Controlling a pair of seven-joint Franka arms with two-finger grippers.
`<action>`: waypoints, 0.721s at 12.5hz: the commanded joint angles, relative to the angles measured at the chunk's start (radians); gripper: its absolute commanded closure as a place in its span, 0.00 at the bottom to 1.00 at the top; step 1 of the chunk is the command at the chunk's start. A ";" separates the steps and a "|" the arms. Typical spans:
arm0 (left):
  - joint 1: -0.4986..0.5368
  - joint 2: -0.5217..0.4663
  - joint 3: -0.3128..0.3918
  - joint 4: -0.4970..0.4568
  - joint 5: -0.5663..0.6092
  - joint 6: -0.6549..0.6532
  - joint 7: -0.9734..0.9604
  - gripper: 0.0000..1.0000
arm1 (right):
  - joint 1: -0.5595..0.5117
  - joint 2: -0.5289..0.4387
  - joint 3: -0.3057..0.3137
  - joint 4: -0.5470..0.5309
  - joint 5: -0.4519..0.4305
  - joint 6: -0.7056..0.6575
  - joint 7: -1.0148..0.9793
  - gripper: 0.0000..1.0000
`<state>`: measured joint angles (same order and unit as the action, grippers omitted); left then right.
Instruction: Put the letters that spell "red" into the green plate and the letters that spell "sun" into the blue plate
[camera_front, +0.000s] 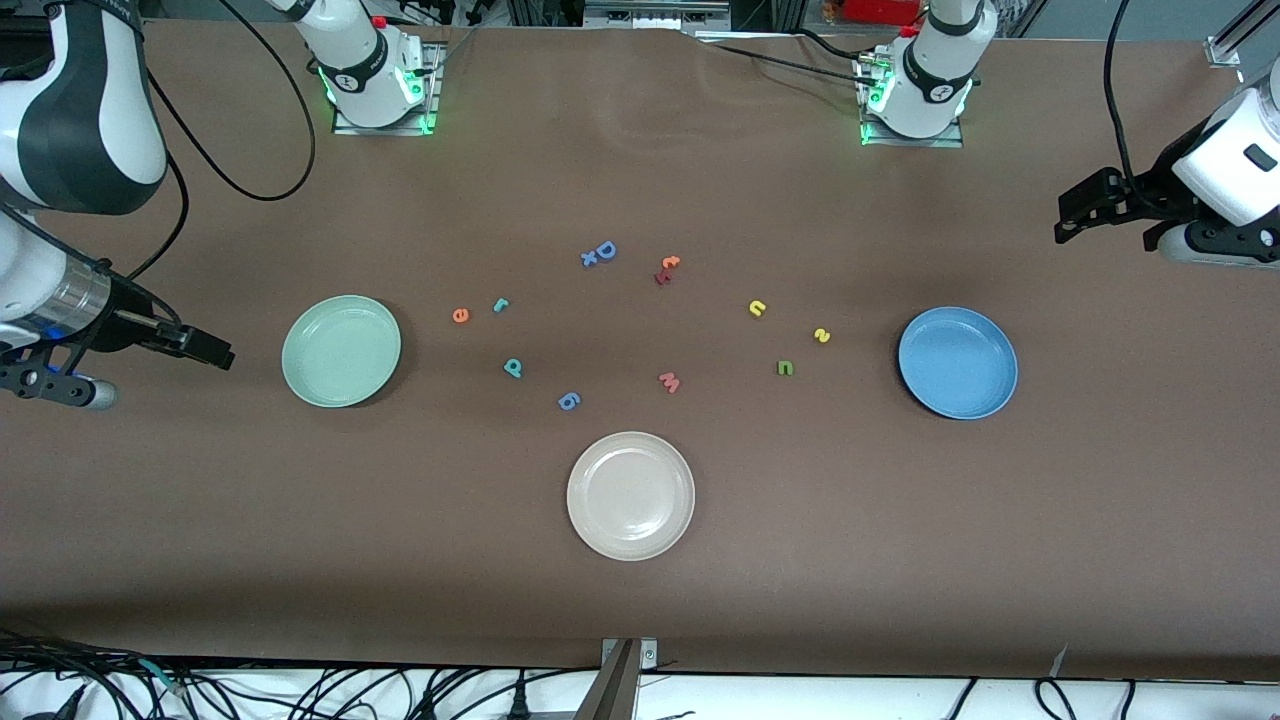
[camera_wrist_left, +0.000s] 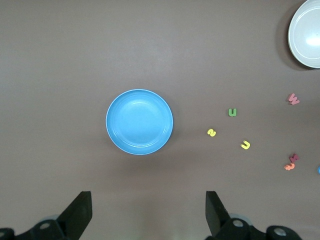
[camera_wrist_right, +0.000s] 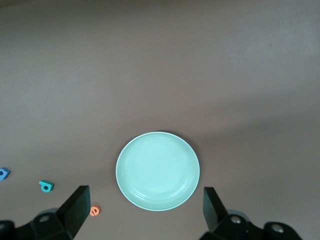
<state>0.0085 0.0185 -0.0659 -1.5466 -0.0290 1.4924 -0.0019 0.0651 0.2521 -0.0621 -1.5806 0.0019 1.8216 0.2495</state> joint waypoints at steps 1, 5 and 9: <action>0.008 0.008 -0.006 0.028 -0.026 -0.020 0.016 0.00 | -0.007 0.001 0.002 0.005 -0.002 0.005 -0.012 0.00; 0.008 0.008 -0.006 0.028 -0.026 -0.021 0.014 0.00 | -0.027 0.001 0.002 0.005 0.004 0.007 -0.009 0.01; 0.008 0.008 -0.006 0.028 -0.026 -0.021 0.016 0.00 | -0.028 0.009 0.002 0.005 0.006 0.007 -0.010 0.01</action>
<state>0.0085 0.0185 -0.0671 -1.5466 -0.0290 1.4924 -0.0019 0.0417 0.2531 -0.0626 -1.5806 0.0020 1.8243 0.2495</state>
